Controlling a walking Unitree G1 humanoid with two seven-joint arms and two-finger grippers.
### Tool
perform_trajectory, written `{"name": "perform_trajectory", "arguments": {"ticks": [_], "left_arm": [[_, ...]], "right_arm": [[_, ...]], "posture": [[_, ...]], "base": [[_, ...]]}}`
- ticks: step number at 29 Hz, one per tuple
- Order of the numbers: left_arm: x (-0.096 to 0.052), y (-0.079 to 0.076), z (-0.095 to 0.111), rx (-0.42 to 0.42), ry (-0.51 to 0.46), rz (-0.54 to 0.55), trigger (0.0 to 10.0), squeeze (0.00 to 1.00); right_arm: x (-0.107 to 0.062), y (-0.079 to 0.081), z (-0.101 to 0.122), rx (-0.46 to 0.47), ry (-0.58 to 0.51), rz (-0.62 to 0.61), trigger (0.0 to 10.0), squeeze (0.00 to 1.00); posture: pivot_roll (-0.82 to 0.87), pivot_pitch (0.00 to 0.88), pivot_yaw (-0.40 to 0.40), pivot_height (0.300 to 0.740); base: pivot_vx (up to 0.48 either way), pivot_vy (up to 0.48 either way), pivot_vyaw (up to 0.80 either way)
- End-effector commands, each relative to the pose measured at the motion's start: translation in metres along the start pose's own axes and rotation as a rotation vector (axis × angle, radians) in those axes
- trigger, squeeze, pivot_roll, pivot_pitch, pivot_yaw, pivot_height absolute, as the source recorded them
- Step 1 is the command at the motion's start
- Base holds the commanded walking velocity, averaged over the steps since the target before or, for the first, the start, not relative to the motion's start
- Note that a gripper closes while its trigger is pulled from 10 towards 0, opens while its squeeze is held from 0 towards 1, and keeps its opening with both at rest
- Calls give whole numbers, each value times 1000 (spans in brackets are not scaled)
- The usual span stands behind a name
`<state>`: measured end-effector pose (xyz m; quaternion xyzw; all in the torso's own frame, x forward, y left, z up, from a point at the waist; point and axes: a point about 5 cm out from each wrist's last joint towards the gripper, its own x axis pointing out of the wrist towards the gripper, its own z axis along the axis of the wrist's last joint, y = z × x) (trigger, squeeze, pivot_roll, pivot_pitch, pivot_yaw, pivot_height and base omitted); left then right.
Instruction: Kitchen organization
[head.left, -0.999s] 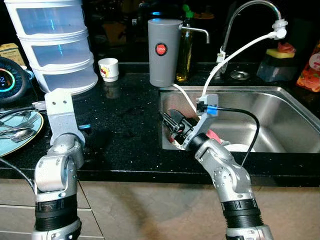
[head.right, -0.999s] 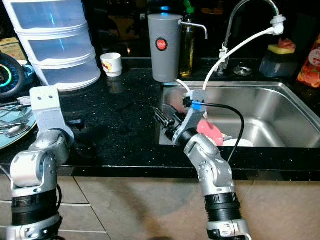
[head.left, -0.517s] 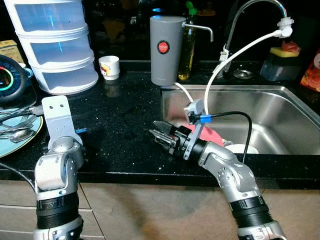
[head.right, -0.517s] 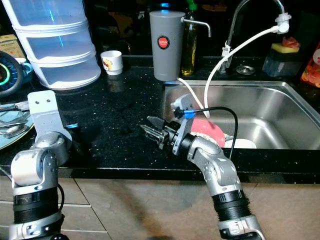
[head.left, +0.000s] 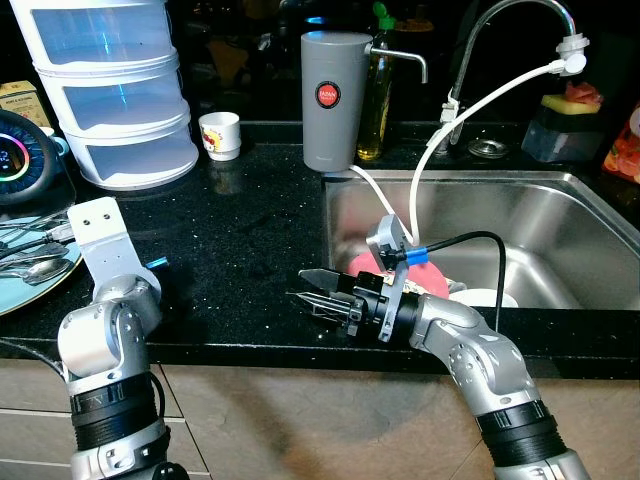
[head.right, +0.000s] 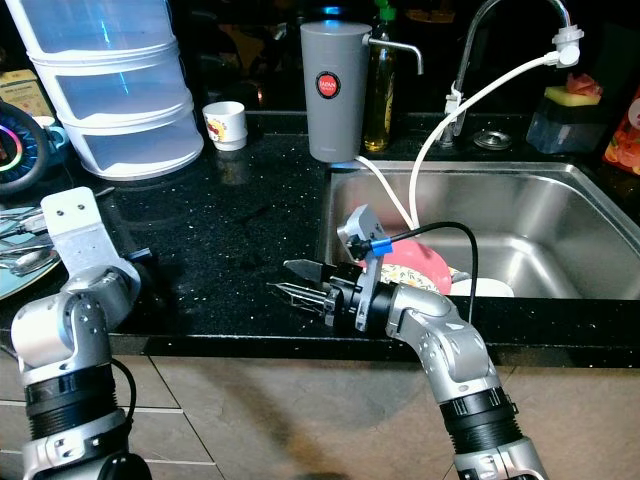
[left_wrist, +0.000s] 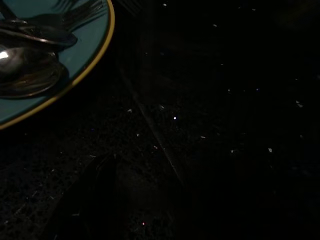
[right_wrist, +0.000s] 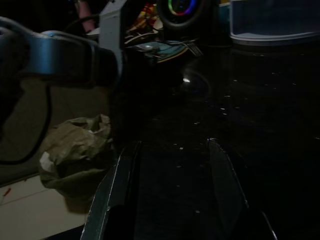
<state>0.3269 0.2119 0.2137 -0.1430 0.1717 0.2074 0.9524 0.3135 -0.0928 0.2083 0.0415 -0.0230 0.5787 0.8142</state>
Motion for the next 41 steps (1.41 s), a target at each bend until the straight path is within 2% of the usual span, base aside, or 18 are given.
{"name": "perform_trajectory", "arguments": {"ticks": [1, 3, 4, 6, 9, 10, 11, 12, 16, 21, 25, 26, 27, 28, 29, 30, 32, 41], "left_arm": [[7, -3, -28, -32, 175, -50, 10000, 0], [8, -3, -30, -44, 190, -56, 10000, 0], [9, -2, -32, -34, 197, -52, 9529, 0], [9, 1, -34, -18, 200, -36, 10000, 0], [13, 10, -36, 39, 187, 14, 10000, 0], [17, 16, -37, 147, 154, 38, 10000, 0], [19, 18, -39, 195, 148, 47, 10000, 0], [19, 18, -39, 195, 148, 47, 10000, 0], [22, 27, -45, 342, 133, 86, 10000, 0], [22, 28, -46, 353, 133, 90, 10000, 0], [22, 28, -47, 319, 146, 80, 10000, 0], [21, 27, -48, 294, 154, 73, 7686, 0], [21, 27, -48, 294, 154, 73, 7686, 0], [21, 28, -50, 266, 164, 66, 2824, 0], [21, 28, -52, 221, 182, 57, 0, 0], [21, 28, -52, 221, 182, 57, 0, 0], [20, 29, -56, 161, 208, 44, 0, 0], [19, 28, -60, 133, 222, 17, 0, 0]], "right_arm": [[2, 5, 1, 28, -6, 44, 10000, 0], [2, 6, 1, 38, -12, 48, 10000, 0], [1, 6, 2, 52, -20, 53, 10000, 0], [1, 7, 3, 62, -27, 57, 10000, 0], [0, 8, 3, 75, -31, 66, 10000, 0], [-1, 10, 1, 81, -29, 75, 10000, 0], [-1, 10, 1, 84, -28, 78, 10000, 0], [-1, 10, 1, 84, -28, 78, 10000, 0], [-1, 12, 0, 92, -24, 84, 10000, 0], [-1, 13, -1, 92, -20, 87, 10000, 0], [-1, 14, -2, 91, -15, 91, 10000, 0], [-1, 14, -2, 89, -12, 93, 10000, 0], [-1, 14, -2, 89, -12, 93, 10000, 0], [-1, 14, -2, 86, -10, 97, 10000, 0], [-1, 15, -2, 81, -5, 102, 10000, 0], [-1, 15, -2, 81, -5, 102, 10000, 0], [-2, 16, -2, 74, 3, 112, 10000, 0], [-2, 18, -3, 79, 5, 127, 10000, 0]], "posture": [[30, 83, 31, 740], [30, 83, 31, 740], [30, 83, 32, 740], [30, 83, 34, 740], [30, 83, 34, 740], [30, 83, 34, 740], [30, 83, 34, 740], [30, 83, 34, 740], [35, 79, 38, 740], [36, 76, 38, 740], [36, 72, 38, 740], [36, 72, 38, 740], [36, 72, 38, 740], [35, 65, 37, 740], [35, 65, 37, 740], [35, 65, 37, 740], [35, 62, 36, 740], [35, 54, 34, 740]], "base": [[0, 0, 0], [0, 0, 0], [0, 0, 0], [0, 0, 0], [0, 0, 0], [0, 0, 0], [0, 0, 0], [0, 0, 0], [0, 0, 0], [0, 0, 0], [0, 0, 0], [0, 0, 0], [0, 0, 0], [0, 0, 0], [0, 0, 0], [0, 0, 0], [0, 0, 0], [0, 0, 0]]}}
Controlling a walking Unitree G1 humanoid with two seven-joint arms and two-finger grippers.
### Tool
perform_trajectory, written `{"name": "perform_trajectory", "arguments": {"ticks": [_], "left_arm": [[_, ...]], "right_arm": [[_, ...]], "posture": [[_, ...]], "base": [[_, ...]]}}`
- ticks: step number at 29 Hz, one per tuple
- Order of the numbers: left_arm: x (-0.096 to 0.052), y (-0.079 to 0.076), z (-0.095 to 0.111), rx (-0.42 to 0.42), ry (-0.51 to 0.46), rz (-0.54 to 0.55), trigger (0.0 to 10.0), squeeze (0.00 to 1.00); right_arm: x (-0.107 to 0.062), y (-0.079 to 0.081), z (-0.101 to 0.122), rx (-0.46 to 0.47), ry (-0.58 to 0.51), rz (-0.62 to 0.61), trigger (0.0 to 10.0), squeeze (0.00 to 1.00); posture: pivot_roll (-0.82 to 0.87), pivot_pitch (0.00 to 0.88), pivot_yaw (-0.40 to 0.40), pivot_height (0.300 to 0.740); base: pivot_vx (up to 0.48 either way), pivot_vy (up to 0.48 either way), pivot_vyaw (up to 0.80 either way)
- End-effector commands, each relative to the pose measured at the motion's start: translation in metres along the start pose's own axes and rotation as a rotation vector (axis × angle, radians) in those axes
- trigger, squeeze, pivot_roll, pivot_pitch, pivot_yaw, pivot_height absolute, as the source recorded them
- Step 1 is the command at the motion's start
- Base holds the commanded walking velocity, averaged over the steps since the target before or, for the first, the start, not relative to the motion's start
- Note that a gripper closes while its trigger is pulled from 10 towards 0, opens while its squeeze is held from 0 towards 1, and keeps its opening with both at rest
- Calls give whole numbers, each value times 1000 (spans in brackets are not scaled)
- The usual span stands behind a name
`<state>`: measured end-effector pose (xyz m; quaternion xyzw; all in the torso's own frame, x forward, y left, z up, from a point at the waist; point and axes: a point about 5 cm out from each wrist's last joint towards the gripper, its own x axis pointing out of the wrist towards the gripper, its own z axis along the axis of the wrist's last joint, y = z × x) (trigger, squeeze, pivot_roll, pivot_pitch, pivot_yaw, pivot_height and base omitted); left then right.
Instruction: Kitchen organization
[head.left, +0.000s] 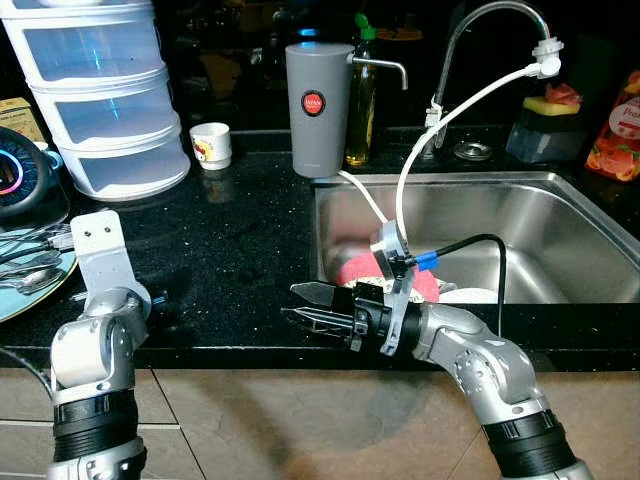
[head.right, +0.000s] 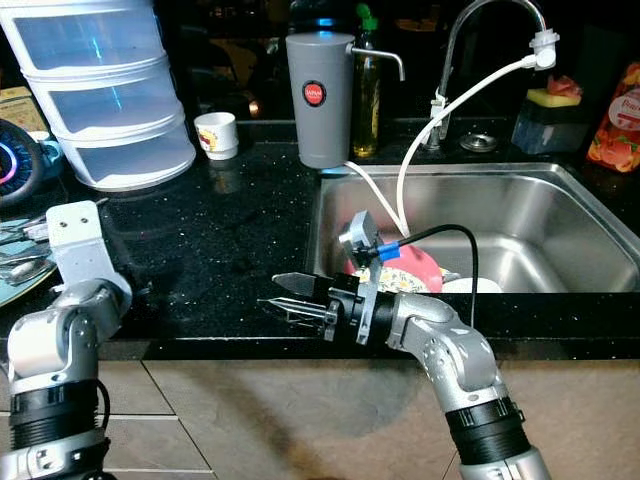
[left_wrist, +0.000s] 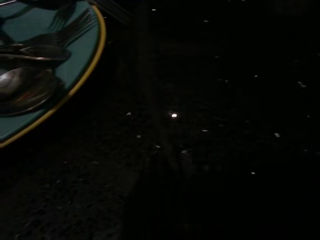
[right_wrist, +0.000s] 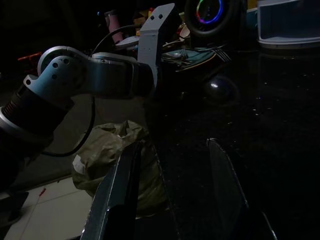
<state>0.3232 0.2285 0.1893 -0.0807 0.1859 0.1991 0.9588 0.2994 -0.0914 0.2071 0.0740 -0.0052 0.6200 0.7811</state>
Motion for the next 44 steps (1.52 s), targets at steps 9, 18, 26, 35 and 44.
{"name": "perform_trajectory", "arguments": {"ticks": [9, 18, 26, 35, 44], "left_arm": [[4, -6, -44, -46, 233, -47, 0, 0], [-17, -51, -10, -2, -28, -400, 0, 0], [-57, -85, 24, 202, -319, -773, 0, 0], [-68, -69, 52, 69, -487, -930, 0, 0], [-84, -60, 60, -114, -519, -1196, 0, 0]], "right_arm": [[1, 6, -3, 9, 22, 37, 10000, 0], [1, 2, 2, 3, -17, 1, 10000, 0], [4, -22, 39, 43, -333, -277, 10000, 0], [-7, -45, 62, 243, -599, -440, 10000, 1000], [11, -21, 64, 333, -551, -239, 10000, 1000]], "posture": [[32, 59, 35, 740], [30, 64, 30, 740], [22, 77, 26, 740], [18, 79, 22, 740], [13, 77, 15, 740]], "base": [[0, 0, 0], [0, 0, 0], [0, 0, 0], [0, 0, 0], [0, 0, 0]]}}
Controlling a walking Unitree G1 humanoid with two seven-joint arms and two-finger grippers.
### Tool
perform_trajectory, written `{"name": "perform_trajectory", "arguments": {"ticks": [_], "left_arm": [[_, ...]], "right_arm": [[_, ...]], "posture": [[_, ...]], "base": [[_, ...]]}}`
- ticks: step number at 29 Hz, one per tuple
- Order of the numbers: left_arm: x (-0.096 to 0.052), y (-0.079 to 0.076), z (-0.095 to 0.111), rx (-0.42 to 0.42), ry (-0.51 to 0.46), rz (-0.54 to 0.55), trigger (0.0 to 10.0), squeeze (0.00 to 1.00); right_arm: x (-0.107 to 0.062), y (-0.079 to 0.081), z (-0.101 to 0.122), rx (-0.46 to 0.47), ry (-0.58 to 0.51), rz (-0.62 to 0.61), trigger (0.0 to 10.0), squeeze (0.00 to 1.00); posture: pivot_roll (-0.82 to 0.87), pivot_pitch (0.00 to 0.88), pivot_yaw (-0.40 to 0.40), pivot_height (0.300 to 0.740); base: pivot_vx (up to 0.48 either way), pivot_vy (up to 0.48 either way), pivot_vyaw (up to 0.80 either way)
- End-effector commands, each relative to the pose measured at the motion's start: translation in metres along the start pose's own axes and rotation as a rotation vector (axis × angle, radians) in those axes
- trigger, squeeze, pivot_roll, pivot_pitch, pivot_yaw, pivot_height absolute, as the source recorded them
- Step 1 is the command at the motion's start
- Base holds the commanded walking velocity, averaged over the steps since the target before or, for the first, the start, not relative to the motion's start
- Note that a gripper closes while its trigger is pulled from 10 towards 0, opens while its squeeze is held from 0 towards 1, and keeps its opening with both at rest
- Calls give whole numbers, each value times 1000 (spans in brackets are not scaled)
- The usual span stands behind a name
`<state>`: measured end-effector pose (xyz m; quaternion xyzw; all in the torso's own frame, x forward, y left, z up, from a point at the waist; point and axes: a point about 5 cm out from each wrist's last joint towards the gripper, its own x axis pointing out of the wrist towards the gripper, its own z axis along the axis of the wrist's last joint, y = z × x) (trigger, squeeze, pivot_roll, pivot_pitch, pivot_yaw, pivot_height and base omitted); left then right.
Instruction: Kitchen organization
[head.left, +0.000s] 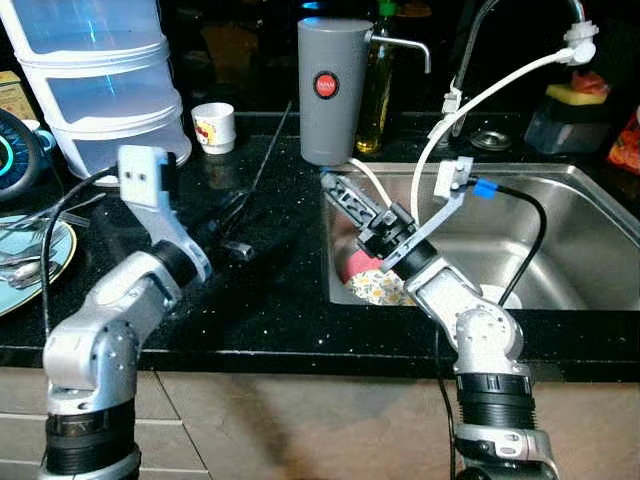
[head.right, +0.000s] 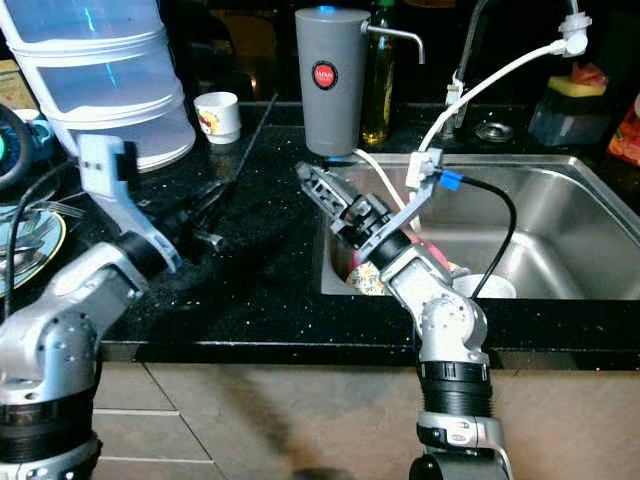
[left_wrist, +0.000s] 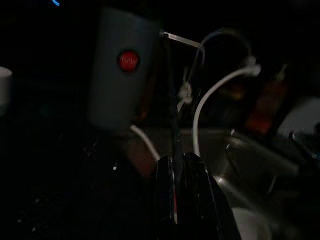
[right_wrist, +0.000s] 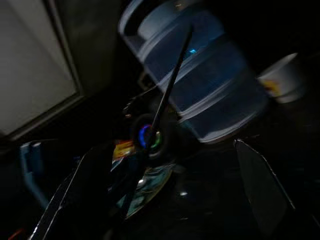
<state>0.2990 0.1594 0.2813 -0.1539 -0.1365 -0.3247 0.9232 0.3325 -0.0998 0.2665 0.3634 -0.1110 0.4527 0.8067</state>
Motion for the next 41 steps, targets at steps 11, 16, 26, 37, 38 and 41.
{"name": "perform_trajectory", "arguments": {"ticks": [11, 16, 26, 37, 38, 41], "left_arm": [[-8, -13, -5, -127, 40, -200, 0, 0], [-10, -19, -12, -145, 81, -245, 0, 0], [-15, -29, -21, -175, 174, -326, 0, 0], [-17, -36, -23, -186, 198, -364, 0, 0], [-17, -35, -23, -186, 199, -362, 0, 0], [-18, -35, -22, -186, 202, -362, 0, 0]], "right_arm": [[9, 19, -5, 43, 71, 104, 10000, 0], [9, 21, -6, 32, 88, 109, 10000, 0], [9, 28, -9, 51, 115, 147, 10000, 0], [7, 30, -12, 71, 129, 160, 0, 0], [7, 30, -12, 73, 129, 161, 0, 0], [7, 30, -13, 80, 126, 161, 0, 0]], "posture": [[9, 70, 9, 740], [10, 70, 8, 740], [9, 74, 7, 740], [8, 65, 9, 740], [10, 60, 8, 740], [12, 52, 6, 740]], "base": [[0, 0, 0], [0, 0, 0], [0, 0, 0], [0, 0, 0], [0, 0, 0], [0, 0, 0]]}}
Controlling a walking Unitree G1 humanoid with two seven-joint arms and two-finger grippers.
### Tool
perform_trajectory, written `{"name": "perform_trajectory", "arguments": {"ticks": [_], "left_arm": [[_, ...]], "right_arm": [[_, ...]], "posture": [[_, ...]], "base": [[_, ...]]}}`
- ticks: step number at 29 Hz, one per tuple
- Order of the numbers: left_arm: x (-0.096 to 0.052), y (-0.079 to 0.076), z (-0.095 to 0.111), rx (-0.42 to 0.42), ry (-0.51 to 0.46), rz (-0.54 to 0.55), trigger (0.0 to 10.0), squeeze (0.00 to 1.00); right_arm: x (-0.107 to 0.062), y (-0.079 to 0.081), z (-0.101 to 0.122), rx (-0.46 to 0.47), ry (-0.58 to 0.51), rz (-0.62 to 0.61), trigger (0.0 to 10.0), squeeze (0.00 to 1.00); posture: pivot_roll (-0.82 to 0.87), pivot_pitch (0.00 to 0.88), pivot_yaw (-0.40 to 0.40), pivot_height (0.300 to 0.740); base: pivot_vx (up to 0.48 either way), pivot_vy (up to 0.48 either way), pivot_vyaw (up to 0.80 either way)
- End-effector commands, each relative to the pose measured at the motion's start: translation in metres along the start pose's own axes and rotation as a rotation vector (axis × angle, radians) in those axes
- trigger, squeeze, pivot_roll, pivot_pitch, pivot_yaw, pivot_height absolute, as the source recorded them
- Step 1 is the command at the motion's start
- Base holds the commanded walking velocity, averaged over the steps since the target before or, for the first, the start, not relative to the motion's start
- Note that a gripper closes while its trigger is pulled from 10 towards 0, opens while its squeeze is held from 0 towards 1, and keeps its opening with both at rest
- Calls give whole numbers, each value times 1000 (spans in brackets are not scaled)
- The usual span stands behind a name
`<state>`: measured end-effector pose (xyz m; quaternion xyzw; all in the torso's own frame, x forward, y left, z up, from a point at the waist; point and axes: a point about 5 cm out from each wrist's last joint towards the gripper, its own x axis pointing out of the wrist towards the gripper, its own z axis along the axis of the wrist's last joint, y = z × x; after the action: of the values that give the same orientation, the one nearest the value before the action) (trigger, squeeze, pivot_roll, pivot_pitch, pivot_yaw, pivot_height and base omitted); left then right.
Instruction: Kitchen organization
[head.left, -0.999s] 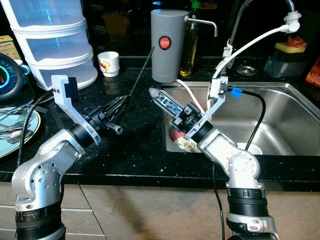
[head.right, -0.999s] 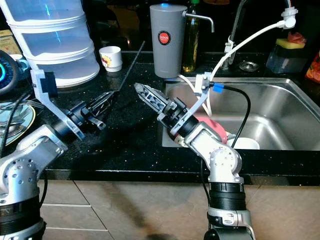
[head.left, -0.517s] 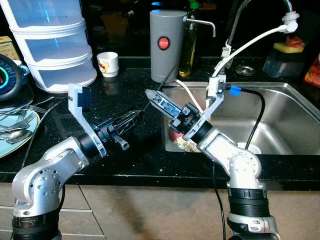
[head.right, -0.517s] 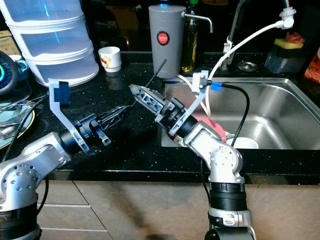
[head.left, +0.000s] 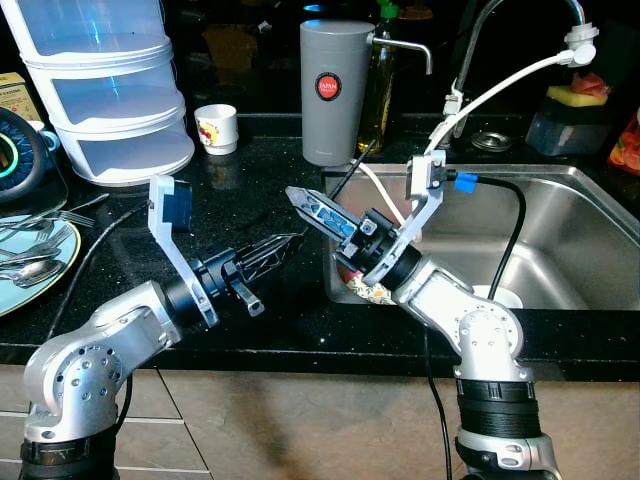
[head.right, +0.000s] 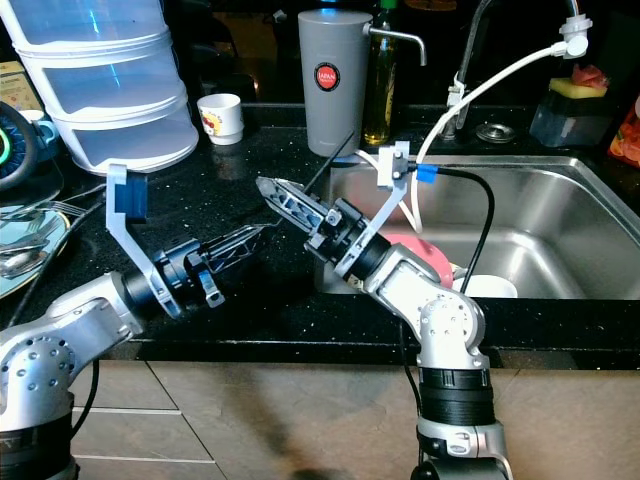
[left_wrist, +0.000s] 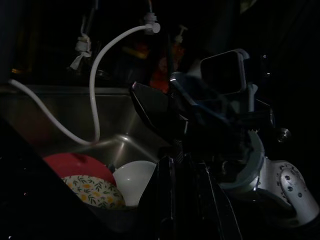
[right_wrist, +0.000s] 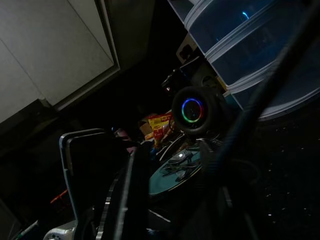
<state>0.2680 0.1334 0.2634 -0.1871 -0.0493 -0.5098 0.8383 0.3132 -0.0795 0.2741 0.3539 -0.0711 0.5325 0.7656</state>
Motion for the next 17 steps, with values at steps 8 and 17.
{"name": "perform_trajectory", "arguments": {"ticks": [8, 17], "left_arm": [[-5, -1, -1, 23, 51, 15, 0, 0], [-3, 13, -1, 53, 60, 147, 10000, 1000]], "right_arm": [[2, 3, -1, 14, -9, 22, 0, 0], [2, 0, 2, 5, -27, 2, 0, 0]], "posture": [[13, 44, 5, 740], [16, 54, 6, 740]], "base": [[0, 0, 0], [0, 0, 0]]}}
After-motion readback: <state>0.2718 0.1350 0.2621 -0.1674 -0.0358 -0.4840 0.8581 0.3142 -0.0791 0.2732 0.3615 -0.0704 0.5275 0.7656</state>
